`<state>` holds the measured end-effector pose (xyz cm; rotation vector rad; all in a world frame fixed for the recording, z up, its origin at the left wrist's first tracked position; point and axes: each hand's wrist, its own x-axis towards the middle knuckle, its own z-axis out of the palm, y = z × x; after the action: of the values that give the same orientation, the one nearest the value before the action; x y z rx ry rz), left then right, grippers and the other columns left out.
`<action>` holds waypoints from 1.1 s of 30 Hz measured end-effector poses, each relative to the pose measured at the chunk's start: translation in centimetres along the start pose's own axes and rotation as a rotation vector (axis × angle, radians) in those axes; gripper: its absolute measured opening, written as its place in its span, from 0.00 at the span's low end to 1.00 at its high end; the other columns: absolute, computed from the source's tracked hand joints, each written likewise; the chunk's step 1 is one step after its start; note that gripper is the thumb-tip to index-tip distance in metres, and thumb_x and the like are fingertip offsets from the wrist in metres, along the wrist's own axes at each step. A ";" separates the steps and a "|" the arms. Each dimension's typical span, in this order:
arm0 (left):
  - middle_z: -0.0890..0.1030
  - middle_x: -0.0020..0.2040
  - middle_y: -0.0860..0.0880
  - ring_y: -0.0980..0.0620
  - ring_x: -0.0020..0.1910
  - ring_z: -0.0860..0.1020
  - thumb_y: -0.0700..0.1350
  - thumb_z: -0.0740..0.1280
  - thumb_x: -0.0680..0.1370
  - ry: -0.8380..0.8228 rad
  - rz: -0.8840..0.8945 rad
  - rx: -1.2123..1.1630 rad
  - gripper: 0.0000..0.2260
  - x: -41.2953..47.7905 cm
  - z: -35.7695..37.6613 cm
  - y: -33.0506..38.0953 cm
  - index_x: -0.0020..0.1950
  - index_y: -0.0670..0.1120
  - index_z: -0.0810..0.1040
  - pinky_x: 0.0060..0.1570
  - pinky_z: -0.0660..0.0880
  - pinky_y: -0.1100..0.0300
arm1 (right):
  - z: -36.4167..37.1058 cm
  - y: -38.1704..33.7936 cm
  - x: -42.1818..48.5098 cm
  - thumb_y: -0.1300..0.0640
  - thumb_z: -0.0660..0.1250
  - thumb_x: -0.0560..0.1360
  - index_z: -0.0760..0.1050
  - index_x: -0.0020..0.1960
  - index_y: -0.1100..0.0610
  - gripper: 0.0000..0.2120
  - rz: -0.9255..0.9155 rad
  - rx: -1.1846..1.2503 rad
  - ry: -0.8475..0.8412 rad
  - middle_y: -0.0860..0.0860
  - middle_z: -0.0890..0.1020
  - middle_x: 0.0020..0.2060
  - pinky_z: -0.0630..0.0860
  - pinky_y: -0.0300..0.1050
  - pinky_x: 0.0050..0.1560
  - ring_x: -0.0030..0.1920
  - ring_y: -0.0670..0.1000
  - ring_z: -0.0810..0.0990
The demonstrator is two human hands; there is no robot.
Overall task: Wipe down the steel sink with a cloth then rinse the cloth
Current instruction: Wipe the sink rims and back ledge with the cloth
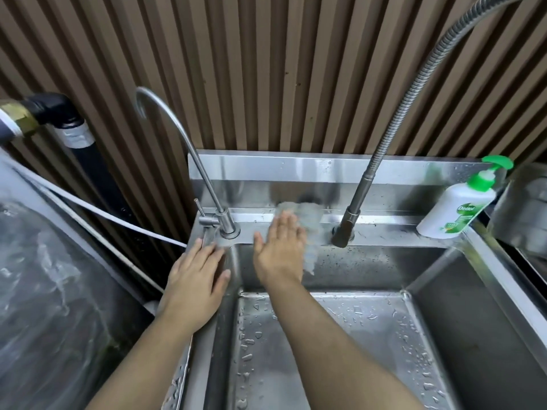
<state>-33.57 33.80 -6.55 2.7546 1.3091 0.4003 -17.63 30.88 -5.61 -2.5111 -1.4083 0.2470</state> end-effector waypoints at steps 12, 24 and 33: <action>0.77 0.63 0.45 0.44 0.69 0.69 0.56 0.49 0.77 0.028 -0.048 -0.061 0.25 0.0 -0.2 0.2 0.62 0.44 0.77 0.66 0.62 0.51 | -0.8 2.5 0.5 0.54 0.44 0.82 0.47 0.77 0.56 0.24 -0.034 -0.105 0.065 0.53 0.46 0.77 0.36 0.49 0.74 0.76 0.52 0.40; 0.72 0.68 0.40 0.43 0.69 0.68 0.55 0.49 0.77 -0.007 -0.066 -0.017 0.27 -0.1 -0.3 0.9 0.65 0.40 0.74 0.66 0.58 0.52 | 0.5 2.7 -0.2 0.44 0.31 0.77 0.43 0.77 0.55 0.31 0.062 -0.058 0.129 0.53 0.45 0.77 0.33 0.49 0.71 0.76 0.53 0.39; 0.51 0.77 0.50 0.61 0.71 0.41 0.63 0.32 0.70 -0.074 -0.118 -0.108 0.39 -0.1 -1.3 1.4 0.76 0.46 0.54 0.72 0.40 0.59 | 0.8 4.3 -1.1 0.41 0.30 0.75 0.47 0.77 0.50 0.33 -0.163 -0.059 0.145 0.47 0.50 0.77 0.31 0.44 0.71 0.76 0.47 0.42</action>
<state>-32.93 32.77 -5.09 2.5640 1.3800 0.3467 -14.90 27.89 -7.63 -2.3878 -1.5708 -0.0080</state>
